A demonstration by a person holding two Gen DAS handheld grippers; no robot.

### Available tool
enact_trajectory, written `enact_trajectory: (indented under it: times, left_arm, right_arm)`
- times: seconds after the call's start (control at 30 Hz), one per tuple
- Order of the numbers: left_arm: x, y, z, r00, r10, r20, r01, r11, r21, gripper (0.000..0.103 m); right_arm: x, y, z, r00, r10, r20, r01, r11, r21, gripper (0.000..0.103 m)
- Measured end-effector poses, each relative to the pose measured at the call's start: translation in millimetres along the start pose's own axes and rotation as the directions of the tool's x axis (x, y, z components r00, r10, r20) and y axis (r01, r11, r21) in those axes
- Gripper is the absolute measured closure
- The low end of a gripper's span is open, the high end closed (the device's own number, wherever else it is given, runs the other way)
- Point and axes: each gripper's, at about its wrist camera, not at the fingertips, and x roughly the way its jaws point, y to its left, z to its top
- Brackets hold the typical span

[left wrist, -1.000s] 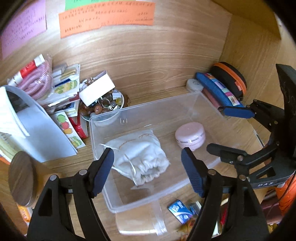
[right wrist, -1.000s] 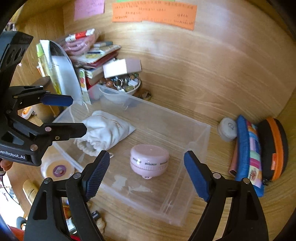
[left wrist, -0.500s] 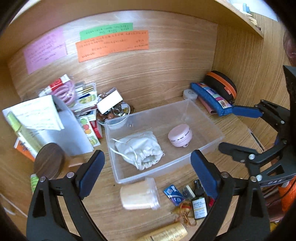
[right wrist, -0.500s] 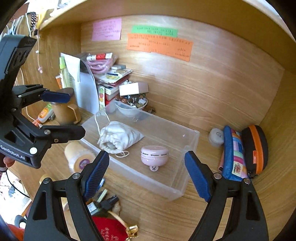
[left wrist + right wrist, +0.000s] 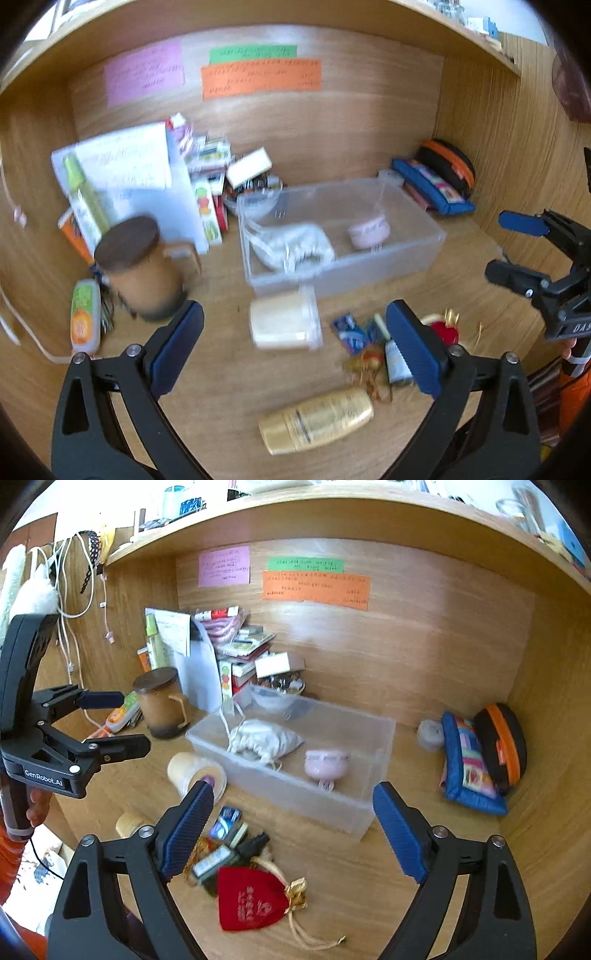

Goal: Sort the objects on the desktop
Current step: 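Move the left tool to the yellow sunscreen bottle while the right tool reaches the red pouch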

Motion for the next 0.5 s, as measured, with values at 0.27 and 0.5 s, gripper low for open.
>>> enact_trajectory:
  times: [0.27,0.5]
  left_arm:
    - [15,2,-54,0.995,0.018,-0.093,-0.023,0.998,-0.050,0.003]
    - [30,9,-96,0.981,0.012,-0.193,-0.032,0.994,-0.101,0.003]
  right_arm:
    - [4,7,-47,0.999,0.001,-0.041,0.000,1.000,0.025,0.016]
    - [21,8,-84,0.994,0.024,-0.109,-0.018,0.998,0.052,0.016]
